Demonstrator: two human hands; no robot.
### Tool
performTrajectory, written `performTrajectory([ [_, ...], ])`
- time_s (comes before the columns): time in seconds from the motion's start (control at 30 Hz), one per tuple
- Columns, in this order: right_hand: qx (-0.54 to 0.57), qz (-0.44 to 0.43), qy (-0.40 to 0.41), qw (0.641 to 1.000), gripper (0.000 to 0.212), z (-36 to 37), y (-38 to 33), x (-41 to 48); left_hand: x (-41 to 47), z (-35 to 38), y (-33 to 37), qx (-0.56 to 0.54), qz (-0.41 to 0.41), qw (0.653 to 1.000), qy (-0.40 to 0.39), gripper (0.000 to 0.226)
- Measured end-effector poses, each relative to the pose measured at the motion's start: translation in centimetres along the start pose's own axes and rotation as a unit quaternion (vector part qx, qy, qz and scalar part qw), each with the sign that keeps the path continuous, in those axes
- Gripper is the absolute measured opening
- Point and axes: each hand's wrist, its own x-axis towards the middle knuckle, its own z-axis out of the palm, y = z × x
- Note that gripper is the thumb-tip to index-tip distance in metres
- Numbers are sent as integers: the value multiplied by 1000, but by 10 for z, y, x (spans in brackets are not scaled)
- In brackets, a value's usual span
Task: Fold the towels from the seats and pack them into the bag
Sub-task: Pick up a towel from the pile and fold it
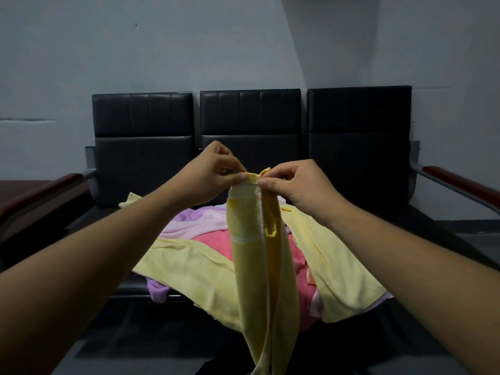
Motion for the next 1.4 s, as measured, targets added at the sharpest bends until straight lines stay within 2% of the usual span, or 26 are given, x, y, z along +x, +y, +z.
performTrajectory([
  [0.2,-21,-3,-11,1000,12,9,3,-4,-3,8,-2,-15,-3,1000,-21,11],
  [0.27,-18,7,-1,1000,9,9,5,-4,-5,7,-6,-30,-19,997,-67,16],
  [0.33,-7,21,13,1000,7,4,7,-5,-9,2,-13,-29,-39,988,-148,14],
  [0.4,1,34,31,999,6,-3,10,-7,-14,-3,-24,18,-54,972,-227,12],
  [0.5,6,52,59,997,8,-15,21,-11,-20,-9,-36,63,-82,960,-261,14],
  [0.6,17,68,82,994,9,-21,32,-13,-22,-12,-44,16,-101,979,-177,65],
  [0.63,20,69,88,994,9,-20,34,-14,-22,-11,-44,-6,-100,985,-138,70],
  [0.77,56,70,127,988,10,-18,37,-11,-22,0,-33,-80,-88,993,2,27],
  [0.87,140,43,170,975,14,-26,29,-3,-22,-2,-22,-229,-52,967,100,28],
  [0.93,286,23,174,942,18,-32,21,3,-20,-10,-16,-359,-33,925,122,36],
  [0.97,362,27,164,917,17,-34,19,6,-18,-11,-14,-367,-34,922,120,36],
  [1.0,399,42,150,904,17,-33,20,8,-15,-10,-13,-329,-41,937,114,31],
  [1.03,381,70,131,913,16,-32,23,9,-13,-6,-14,-268,-59,956,106,23],
  [1.1,246,131,85,957,15,-27,37,8,-11,6,-22,-192,-104,971,95,14],
  [1.17,176,158,76,969,15,-28,47,6,-14,16,-30,-230,-129,960,95,14],
  [1.33,258,103,47,959,11,-35,40,11,-19,20,-38,-370,-148,908,127,30],
  [1.4,305,90,44,947,8,-32,31,13,-18,22,-38,-386,-128,896,181,28],
])
